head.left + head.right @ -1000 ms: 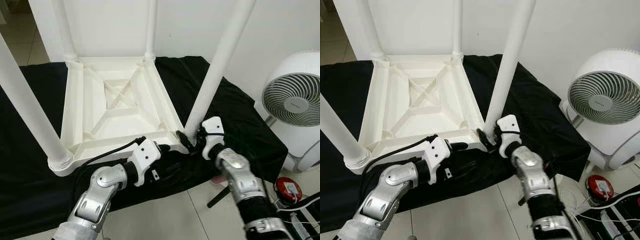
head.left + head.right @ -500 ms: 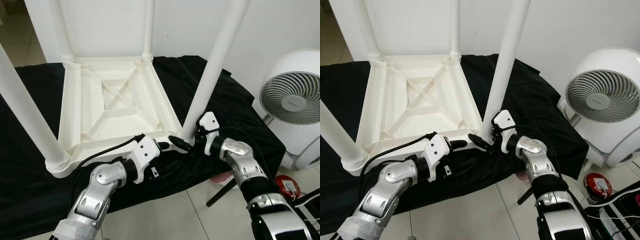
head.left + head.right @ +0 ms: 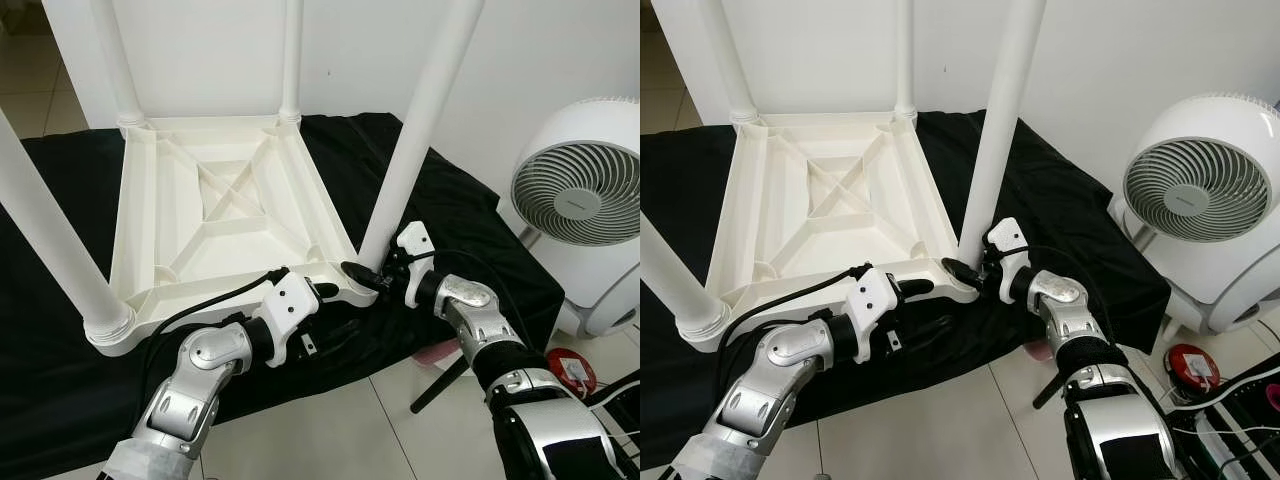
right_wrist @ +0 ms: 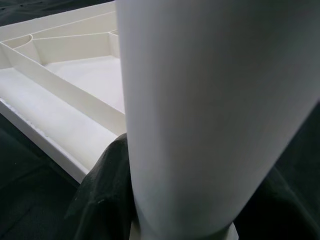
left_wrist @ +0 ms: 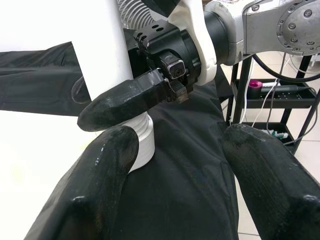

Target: Building children table

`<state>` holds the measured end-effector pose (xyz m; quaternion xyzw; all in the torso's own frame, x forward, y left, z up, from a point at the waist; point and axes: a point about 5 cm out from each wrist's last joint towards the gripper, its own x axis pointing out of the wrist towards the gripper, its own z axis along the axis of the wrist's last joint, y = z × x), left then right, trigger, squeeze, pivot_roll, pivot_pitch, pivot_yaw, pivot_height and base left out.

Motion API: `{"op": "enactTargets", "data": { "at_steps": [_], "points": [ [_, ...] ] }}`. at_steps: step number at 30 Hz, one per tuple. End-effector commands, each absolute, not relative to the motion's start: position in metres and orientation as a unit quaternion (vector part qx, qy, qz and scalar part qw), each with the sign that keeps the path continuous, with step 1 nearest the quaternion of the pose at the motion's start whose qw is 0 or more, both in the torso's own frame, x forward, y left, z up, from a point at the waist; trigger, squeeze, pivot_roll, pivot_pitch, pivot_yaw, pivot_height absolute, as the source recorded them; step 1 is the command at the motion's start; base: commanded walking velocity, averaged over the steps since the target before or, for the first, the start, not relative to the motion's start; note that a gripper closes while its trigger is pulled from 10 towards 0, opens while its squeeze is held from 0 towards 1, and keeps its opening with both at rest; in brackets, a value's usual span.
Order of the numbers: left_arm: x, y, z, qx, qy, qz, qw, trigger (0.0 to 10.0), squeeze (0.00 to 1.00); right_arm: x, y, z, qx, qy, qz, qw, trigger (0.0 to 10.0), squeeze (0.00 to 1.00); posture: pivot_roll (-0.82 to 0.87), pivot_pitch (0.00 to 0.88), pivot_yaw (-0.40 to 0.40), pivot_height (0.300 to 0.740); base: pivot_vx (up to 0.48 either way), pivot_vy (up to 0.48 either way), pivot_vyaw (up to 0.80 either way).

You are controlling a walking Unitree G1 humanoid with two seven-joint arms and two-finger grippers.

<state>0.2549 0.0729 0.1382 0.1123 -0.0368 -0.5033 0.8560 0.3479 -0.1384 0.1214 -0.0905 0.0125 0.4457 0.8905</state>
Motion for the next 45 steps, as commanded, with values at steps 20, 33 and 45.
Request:
{"op": "enactTargets", "data": {
  "at_steps": [20, 33, 45],
  "points": [
    [0.251, 0.068, 0.135, 0.101, -0.031, -0.486, 0.868, 10.0, 0.0, 0.332, -0.132, 0.104, -0.096, 0.006, 0.297, 0.95, 10.0, 0.0, 0.0, 0.0, -0.083, 0.74, 0.0, 0.0, 0.0],
    [0.249, 0.065, 0.133, 0.099, -0.03, -0.494, 0.863, 10.0, 0.0, 0.321, -0.118, 0.099, -0.045, 0.013, 0.095, 0.994, 10.0, 0.0, 0.0, 0.0, -0.086, 0.74, 0.0, 0.0, 0.0],
    [0.246, 0.064, 0.132, 0.096, -0.029, -0.498, 0.862, 10.0, 0.0, 0.307, -0.102, 0.103, -0.011, 0.004, 0.097, 0.995, 10.0, 1.0, 0.0, 0.0, -0.093, 0.74, 0.0, 0.0, 0.0]
  ]
}}
